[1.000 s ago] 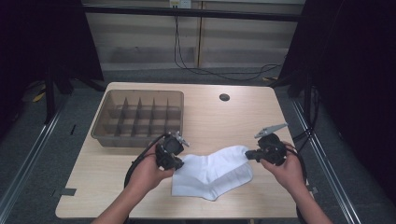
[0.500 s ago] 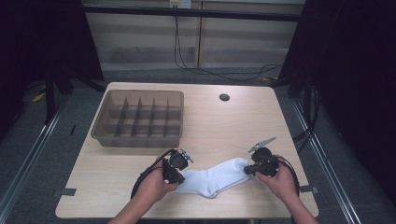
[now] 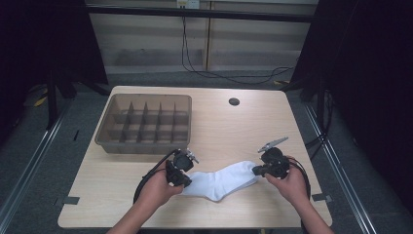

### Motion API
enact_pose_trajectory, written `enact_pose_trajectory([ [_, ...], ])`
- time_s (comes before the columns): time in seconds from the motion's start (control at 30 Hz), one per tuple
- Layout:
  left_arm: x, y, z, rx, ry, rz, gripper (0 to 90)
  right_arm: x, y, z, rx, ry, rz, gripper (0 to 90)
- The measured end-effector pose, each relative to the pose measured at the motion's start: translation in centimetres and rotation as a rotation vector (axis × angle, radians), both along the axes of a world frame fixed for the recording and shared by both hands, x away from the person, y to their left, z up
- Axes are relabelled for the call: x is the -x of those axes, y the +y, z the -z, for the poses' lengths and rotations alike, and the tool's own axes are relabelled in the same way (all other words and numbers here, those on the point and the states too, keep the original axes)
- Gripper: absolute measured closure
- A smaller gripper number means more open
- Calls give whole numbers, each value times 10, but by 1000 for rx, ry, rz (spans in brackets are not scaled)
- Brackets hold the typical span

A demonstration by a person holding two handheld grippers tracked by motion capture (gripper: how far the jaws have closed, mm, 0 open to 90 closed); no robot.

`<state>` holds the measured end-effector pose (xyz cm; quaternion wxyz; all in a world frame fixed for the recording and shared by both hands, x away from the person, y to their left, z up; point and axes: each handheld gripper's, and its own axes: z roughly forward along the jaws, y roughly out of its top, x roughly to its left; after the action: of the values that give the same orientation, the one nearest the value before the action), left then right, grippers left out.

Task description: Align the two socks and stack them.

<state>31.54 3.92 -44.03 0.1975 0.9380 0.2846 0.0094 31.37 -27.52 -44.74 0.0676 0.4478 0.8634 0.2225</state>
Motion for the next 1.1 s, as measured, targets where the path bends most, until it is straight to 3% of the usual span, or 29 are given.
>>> enact_pose_trajectory([
  [0.07,0,0,5,-8,-6,-3,828,0,0,2,5,-2,-2,875],
  [0.13,0,0,16,-26,18,1,821,-1,-1,11,1,22,8,834],
  [0.23,-1,1,17,-20,24,-8,769,-2,-1,16,9,28,17,809],
  [0.27,-3,4,12,-12,9,-21,734,-2,-2,16,10,38,14,809],
  [0.37,-6,9,5,0,10,-38,727,-3,-4,11,8,28,19,806],
  [0.47,-13,17,-3,32,-14,-87,722,-8,-9,-2,10,-10,47,780],
  [0.53,-14,18,-4,32,-17,-97,722,-10,-10,-4,8,-19,54,775],
  [0.7,-18,16,10,6,-7,-101,712,-20,-11,0,-7,-11,80,765],
  [0.83,-19,13,21,-17,-2,-93,710,-23,-5,10,20,11,69,766],
  [0.97,-19,11,20,-32,-7,-86,749,-24,-4,12,36,10,60,875],
  [1.1,-20,11,20,-28,-6,-96,812,-23,-3,5,38,-1,57,900],
])
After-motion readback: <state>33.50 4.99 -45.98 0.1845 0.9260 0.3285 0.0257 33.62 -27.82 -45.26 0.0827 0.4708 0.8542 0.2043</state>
